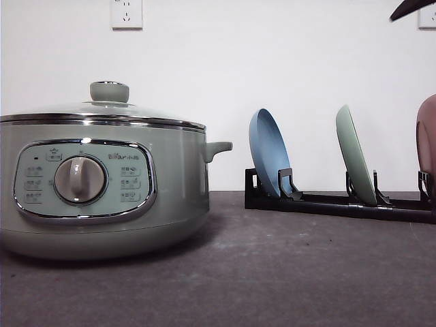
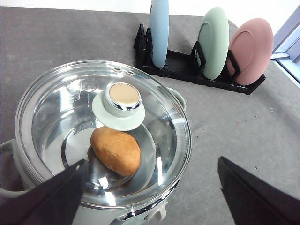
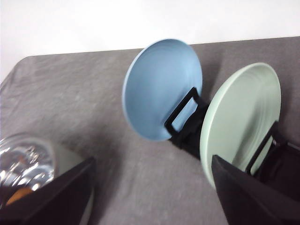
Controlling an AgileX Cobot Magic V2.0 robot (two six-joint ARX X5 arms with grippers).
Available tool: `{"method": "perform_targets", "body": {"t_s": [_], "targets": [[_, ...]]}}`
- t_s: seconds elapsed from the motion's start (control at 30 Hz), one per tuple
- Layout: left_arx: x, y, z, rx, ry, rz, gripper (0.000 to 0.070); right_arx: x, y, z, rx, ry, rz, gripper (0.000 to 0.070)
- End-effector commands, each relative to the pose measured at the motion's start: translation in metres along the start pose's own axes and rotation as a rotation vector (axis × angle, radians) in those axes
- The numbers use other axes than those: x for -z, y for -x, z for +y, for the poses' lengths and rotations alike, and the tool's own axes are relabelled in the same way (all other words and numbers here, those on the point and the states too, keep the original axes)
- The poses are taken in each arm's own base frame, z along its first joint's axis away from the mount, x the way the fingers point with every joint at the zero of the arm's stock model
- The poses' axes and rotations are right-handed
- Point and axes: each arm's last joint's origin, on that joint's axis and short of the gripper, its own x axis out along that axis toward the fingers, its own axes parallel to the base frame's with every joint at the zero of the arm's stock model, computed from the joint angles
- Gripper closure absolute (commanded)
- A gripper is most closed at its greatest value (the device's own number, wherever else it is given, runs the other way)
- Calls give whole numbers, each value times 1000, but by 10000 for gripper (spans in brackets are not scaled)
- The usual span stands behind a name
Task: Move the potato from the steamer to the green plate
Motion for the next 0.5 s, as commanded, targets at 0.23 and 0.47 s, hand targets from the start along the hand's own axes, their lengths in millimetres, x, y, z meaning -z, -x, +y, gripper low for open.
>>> {"method": "perform_targets", "body": {"t_s": [0.23, 0.47], "targets": [[-6, 3, -2, 4, -19, -23, 140, -25, -70, -27, 43, -60, 44, 210], [-6, 3, -2, 4, -19, -23, 140, -18, -112, -47, 92, -75, 76, 212]]}}
